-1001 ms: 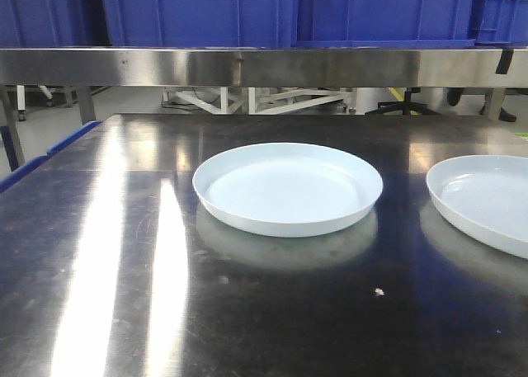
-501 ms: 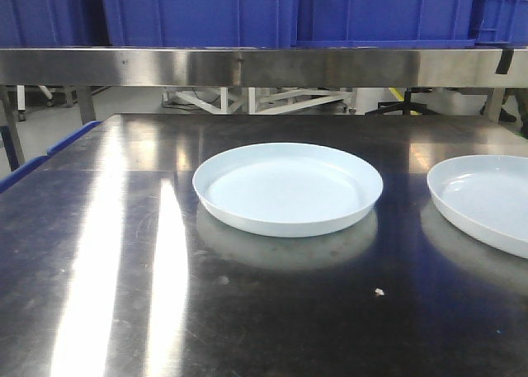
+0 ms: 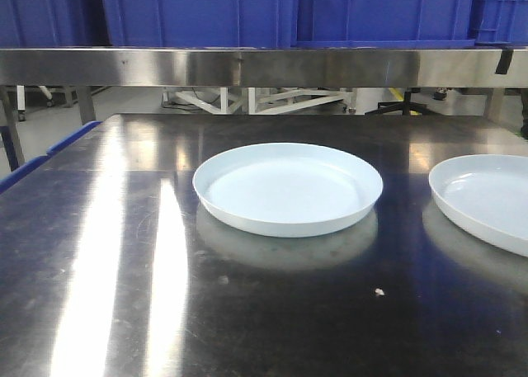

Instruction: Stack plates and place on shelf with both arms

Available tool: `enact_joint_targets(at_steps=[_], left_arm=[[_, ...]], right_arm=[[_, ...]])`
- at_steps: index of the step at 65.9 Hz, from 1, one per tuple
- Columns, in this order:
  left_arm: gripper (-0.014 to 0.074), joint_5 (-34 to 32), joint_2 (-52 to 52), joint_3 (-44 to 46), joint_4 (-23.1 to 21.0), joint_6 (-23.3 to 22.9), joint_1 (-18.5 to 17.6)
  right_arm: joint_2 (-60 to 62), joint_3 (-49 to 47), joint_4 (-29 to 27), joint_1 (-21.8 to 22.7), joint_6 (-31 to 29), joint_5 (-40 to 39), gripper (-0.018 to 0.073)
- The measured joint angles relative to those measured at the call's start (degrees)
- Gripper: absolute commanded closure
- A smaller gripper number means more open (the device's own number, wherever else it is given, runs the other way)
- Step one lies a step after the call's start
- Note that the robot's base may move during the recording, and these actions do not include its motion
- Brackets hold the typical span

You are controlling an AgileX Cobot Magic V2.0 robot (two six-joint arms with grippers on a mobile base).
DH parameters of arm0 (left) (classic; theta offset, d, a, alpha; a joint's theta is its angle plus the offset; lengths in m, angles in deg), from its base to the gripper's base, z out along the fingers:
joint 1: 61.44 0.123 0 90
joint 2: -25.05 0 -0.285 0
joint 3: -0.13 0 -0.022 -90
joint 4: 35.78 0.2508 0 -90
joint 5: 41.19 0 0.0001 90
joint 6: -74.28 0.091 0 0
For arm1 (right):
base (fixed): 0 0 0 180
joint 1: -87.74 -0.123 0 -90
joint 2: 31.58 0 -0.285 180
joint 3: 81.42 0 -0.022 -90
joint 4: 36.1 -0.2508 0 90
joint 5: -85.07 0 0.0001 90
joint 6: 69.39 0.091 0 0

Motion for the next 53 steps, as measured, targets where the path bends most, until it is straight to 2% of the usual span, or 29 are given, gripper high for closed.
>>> enact_joint_targets(at_steps=[2, 6, 22, 42, 53], left_arm=[[0.0508, 0.0, 0.0, 0.0, 0.0, 0.0, 0.0], [0.0508, 0.0, 0.0, 0.0, 0.0, 0.0, 0.0], [0.0508, 0.0, 0.0, 0.0, 0.0, 0.0, 0.0], [0.0508, 0.0, 0.0, 0.0, 0.0, 0.0, 0.0], [0.0508, 0.0, 0.0, 0.0, 0.0, 0.0, 0.0]], right_arm=[[0.0, 0.0, 0.0, 0.0, 0.0, 0.0, 0.0528], [0.1, -0.1, -0.1, 0.0, -0.2, 0.0, 0.0491], [0.8, -0.7, -0.2, 0.0, -0.2, 0.3, 0.0508], [9.8, -5.1, -0.2, 0.0, -0.2, 1.4, 0.0508], [14.5, -7.1, -2.0, -0.2, -0.2, 1.6, 0.0508]])
